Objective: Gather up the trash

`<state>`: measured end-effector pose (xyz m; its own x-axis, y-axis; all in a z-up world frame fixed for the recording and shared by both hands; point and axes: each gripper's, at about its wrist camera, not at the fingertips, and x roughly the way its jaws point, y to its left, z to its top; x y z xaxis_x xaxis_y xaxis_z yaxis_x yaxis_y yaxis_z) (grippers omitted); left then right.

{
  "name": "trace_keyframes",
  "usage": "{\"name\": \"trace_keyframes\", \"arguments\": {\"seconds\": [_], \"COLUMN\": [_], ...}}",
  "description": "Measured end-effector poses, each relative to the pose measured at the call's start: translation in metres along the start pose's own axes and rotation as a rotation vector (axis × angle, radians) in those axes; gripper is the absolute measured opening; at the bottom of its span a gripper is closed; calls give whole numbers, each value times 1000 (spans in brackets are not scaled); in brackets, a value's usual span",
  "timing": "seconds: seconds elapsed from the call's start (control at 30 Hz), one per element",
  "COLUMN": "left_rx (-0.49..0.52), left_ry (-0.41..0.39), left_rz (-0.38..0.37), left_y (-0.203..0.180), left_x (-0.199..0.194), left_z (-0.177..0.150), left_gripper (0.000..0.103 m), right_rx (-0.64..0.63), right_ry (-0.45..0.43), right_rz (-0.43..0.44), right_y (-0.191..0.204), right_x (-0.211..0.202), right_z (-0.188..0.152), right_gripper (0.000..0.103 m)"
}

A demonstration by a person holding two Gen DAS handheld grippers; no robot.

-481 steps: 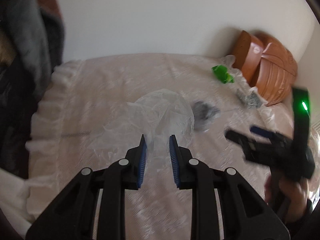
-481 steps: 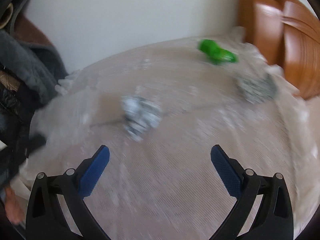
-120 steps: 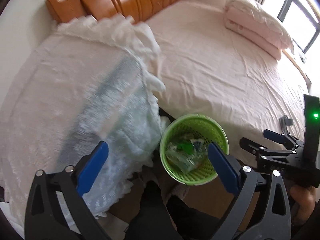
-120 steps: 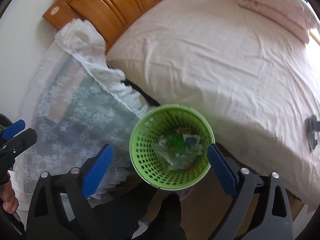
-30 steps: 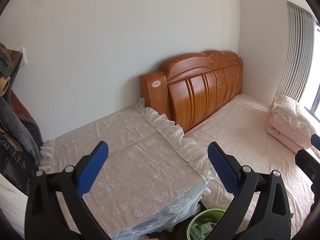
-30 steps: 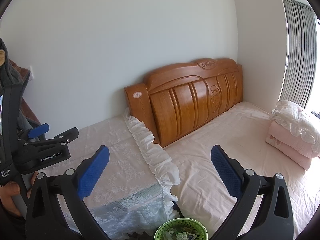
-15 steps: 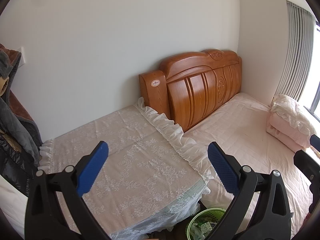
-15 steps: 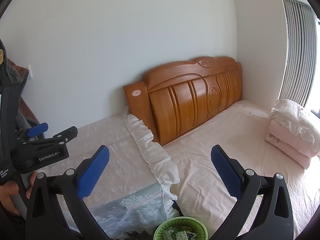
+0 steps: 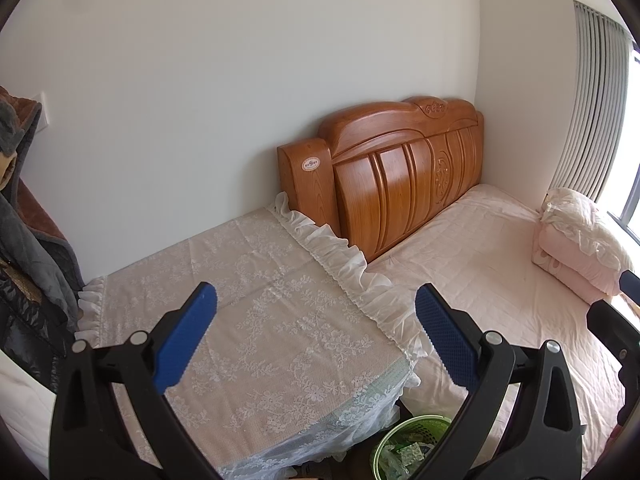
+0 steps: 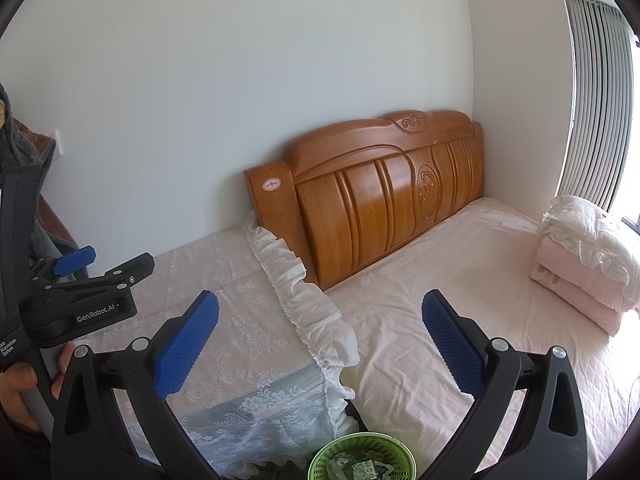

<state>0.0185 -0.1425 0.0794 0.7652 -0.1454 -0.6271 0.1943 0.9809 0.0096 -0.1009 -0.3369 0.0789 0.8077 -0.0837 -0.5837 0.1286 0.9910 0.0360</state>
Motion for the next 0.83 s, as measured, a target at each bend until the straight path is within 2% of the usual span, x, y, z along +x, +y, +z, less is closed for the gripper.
{"name": "trace_keyframes", "arguments": {"seconds": [0.83], "left_rx": [11], "left_ry": [-6], "left_rz": [2], "left_y": [-2], "left_x": [1], "left_z": [1], "left_gripper": [95], "right_rx": [12], "right_ry": [12], "right_rz": [-7], "right_y": [3], "right_x": [4], "right_z": [-6], "right_gripper": [101]}}
